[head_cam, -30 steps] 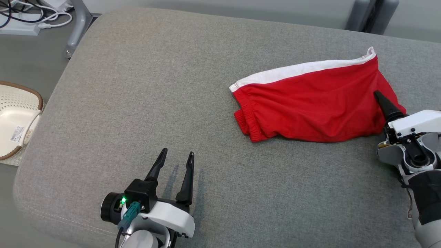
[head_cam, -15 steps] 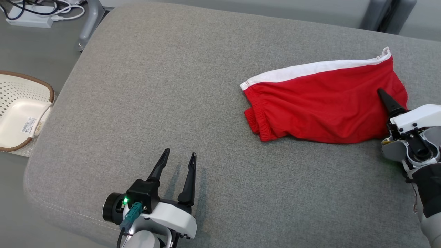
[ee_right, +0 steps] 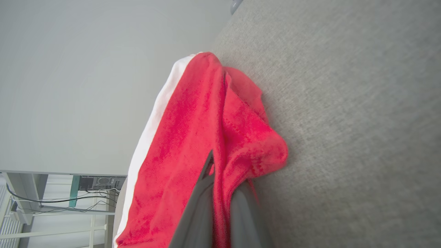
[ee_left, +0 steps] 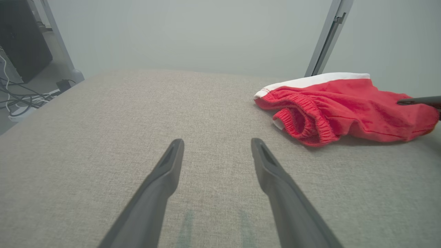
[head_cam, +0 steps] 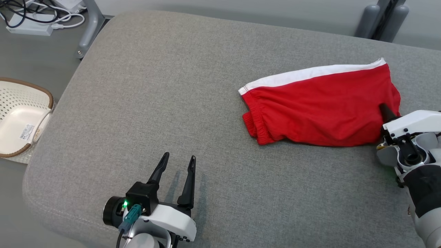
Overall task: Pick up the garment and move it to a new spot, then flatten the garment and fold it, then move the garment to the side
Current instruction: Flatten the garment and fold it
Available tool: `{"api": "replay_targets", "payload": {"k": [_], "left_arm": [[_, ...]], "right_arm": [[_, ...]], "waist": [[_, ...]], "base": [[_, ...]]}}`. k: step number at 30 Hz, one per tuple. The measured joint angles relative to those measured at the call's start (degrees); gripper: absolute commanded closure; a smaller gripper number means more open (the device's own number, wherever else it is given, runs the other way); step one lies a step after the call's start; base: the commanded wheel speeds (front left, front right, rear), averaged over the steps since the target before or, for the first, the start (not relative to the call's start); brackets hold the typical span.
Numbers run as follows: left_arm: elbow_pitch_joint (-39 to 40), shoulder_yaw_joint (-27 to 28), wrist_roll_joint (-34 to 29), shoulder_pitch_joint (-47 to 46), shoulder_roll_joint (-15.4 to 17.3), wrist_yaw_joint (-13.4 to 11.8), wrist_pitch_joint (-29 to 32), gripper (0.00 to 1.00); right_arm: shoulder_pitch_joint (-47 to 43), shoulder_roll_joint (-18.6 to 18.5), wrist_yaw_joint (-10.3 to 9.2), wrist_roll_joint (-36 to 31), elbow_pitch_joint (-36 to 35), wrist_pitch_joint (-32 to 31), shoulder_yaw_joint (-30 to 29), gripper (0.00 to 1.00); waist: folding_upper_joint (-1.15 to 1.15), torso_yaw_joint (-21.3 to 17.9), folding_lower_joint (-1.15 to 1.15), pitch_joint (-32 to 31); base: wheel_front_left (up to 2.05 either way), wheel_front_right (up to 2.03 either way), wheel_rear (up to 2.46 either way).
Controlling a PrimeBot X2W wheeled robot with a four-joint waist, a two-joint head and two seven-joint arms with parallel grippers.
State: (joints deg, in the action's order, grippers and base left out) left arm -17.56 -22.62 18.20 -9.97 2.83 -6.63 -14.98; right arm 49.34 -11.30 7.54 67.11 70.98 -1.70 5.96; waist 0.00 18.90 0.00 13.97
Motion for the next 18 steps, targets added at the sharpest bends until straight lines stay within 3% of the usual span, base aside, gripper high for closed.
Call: {"api": "replay_targets", "payload": {"k": [18], "left_arm": [[-0.8, 0.38, 0.26, 2.52, -0.02, 0.54, 0.0, 0.0]], "right_arm": [[-7.11, 2.35, -0.04, 0.88, 2.66, 9.14, -2.77, 1.0]], "waist": [[0.0, -5.95, 0.0, -6.07]], "base": [[0.0, 0.0, 0.0]]}}
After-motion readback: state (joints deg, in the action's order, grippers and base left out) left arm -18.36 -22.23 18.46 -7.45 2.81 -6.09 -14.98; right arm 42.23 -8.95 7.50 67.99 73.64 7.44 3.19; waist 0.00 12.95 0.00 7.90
